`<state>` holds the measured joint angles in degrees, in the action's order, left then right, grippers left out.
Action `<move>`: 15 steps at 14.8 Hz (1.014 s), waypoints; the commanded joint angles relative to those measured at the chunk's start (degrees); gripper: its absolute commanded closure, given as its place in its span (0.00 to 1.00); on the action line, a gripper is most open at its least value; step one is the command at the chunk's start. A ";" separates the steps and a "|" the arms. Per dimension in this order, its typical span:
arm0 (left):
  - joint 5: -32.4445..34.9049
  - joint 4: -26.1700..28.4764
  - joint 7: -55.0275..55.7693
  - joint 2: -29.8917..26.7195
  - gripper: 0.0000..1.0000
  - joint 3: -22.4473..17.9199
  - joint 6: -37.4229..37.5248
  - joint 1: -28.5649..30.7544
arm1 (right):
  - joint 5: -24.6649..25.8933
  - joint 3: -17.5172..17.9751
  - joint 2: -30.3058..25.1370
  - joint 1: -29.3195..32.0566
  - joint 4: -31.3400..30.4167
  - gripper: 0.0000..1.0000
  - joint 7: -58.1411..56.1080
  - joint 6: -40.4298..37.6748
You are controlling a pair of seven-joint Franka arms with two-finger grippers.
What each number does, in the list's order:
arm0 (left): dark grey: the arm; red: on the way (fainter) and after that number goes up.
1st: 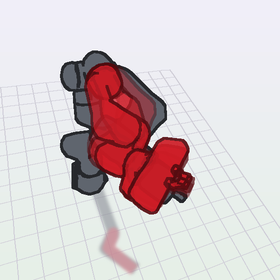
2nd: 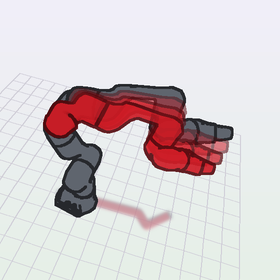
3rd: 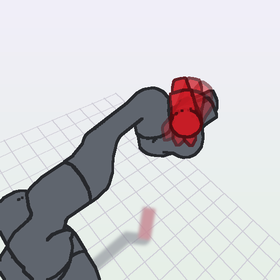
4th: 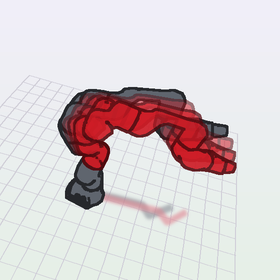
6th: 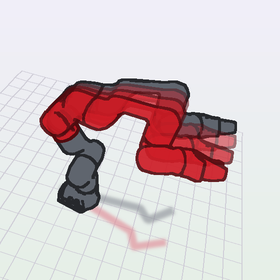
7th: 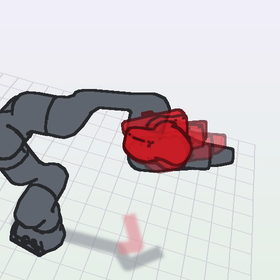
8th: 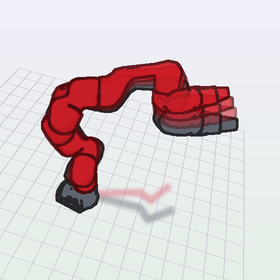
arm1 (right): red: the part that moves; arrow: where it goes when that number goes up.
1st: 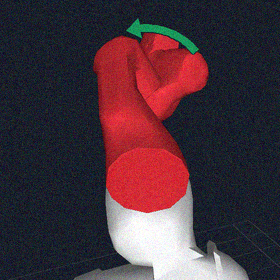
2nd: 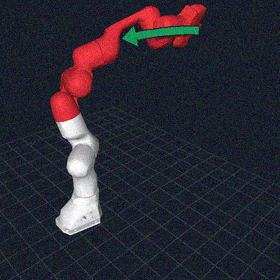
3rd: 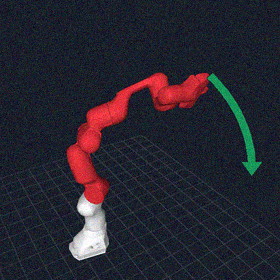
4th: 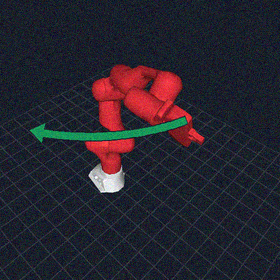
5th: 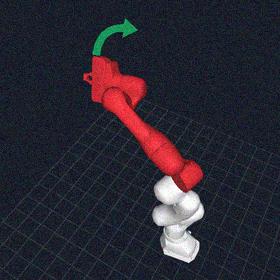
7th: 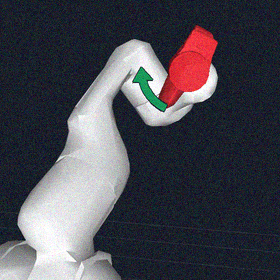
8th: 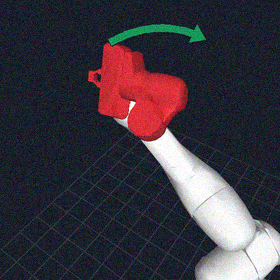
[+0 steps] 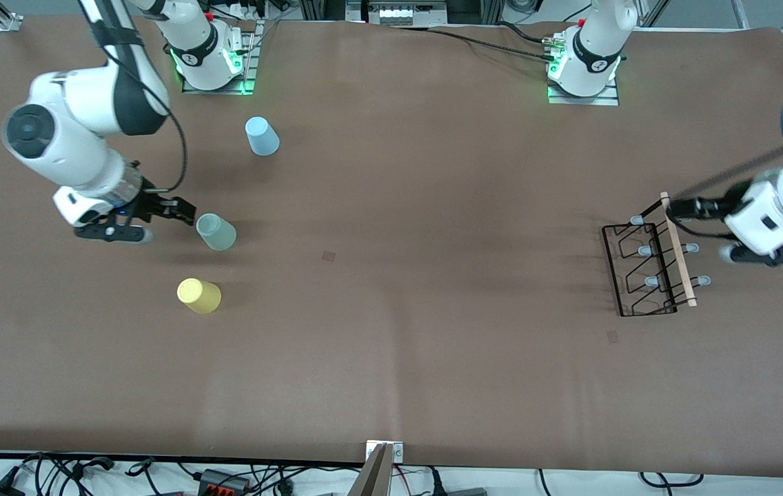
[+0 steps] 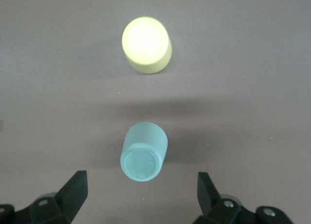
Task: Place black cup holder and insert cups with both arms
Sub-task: 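Reach the right gripper to the teal cup while the left gripper reaches the rack handle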
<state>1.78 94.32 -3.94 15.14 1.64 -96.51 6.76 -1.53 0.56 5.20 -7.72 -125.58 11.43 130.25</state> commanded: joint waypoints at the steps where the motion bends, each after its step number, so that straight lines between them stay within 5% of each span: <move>1: 1.73 4.44 -1.16 0.77 0.00 0.21 -9.09 1.06 | -0.23 -0.30 -0.19 -0.37 -5.53 0.00 0.87 7.71; 4: 1.82 12.09 -1.16 -0.02 0.00 0.21 -20.70 1.32 | -0.23 -0.30 2.00 -0.37 -6.86 0.00 0.87 11.85; 8: 1.73 17.21 -1.25 -0.72 0.03 0.21 -25.65 1.32 | -0.23 -0.12 5.26 -0.45 -7.57 0.00 0.87 15.73; 15: 1.73 19.24 -1.25 -0.46 0.76 0.30 -25.22 2.11 | -0.23 0.05 9.13 -1.68 -7.57 0.00 0.87 18.46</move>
<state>2.21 111.42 -4.56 16.43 1.75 -121.48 8.35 -1.53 0.65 13.95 -8.48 -132.43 11.54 147.24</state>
